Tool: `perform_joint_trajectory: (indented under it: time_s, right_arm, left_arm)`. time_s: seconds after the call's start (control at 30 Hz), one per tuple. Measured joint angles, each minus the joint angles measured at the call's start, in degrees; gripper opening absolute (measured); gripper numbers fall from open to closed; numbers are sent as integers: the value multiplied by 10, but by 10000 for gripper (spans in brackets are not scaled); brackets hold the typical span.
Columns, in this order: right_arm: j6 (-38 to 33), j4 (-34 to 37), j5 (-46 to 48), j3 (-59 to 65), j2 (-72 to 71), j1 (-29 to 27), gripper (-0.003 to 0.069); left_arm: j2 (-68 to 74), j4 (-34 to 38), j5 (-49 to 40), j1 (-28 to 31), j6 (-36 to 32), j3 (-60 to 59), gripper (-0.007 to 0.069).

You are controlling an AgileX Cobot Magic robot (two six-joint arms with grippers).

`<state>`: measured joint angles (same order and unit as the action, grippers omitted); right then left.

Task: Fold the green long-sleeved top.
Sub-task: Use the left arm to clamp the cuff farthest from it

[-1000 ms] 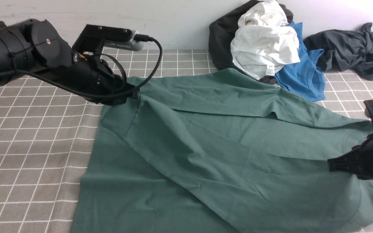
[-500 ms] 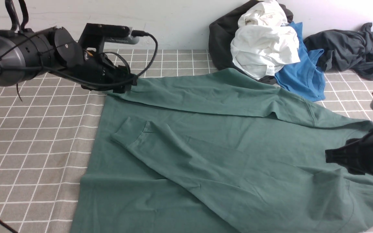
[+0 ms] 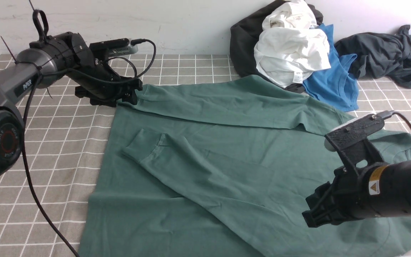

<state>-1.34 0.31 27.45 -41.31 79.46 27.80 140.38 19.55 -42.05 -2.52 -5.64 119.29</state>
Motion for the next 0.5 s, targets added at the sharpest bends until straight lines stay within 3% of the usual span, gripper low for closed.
perform_joint_trajectory:
  time_s: [0.17, 0.37, 0.5]
  right_arm:
    - [-10, 0, -6, 0, 0, 0, 174]
    - [-10, 0, -22, 0, 0, 0, 174]
    - [-10, 0, -27, 0, 0, 0, 174]
  left_arm:
    - [15, -5, 40, 1, 7, 9, 339]
    - [16, -4, 75, 1, -2, 12, 75]
    - [14, -2, 65, 1, -29, 12, 4]
